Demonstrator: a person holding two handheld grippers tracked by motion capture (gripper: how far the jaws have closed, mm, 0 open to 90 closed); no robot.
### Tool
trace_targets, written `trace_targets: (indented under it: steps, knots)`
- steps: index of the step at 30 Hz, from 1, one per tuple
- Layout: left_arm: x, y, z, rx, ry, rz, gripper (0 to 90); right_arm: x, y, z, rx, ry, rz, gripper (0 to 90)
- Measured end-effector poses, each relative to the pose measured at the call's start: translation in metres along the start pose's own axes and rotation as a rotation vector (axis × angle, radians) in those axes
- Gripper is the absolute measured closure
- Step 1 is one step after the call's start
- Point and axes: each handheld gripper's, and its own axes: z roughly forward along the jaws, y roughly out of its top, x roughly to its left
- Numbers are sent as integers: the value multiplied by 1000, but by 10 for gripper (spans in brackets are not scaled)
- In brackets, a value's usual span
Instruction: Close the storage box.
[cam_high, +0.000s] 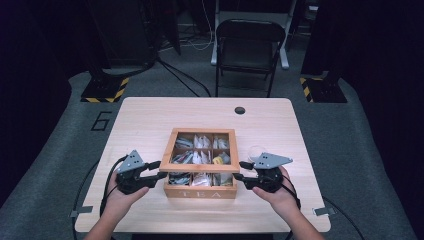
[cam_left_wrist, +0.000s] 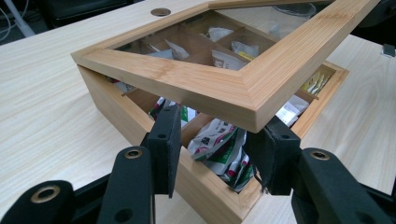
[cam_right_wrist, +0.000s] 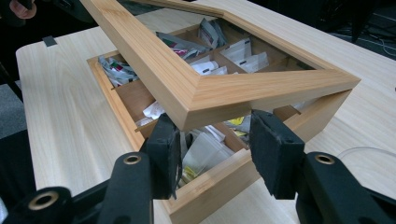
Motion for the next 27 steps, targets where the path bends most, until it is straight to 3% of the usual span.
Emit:
trace_targets:
  steps: [17, 20, 27]
  knots:
    - [-5, -17, 7, 23, -6, -6, 560, 10, -12, 0, 28, 5, 11, 531]
    - [-7, -18, 8, 19, -30, -2, 558, 10, -14, 1, 33, 15, 29, 531]
    - [-11, -24, 8, 27, -17, -1, 552, 12, -20, 4, 44, 9, 32, 531]
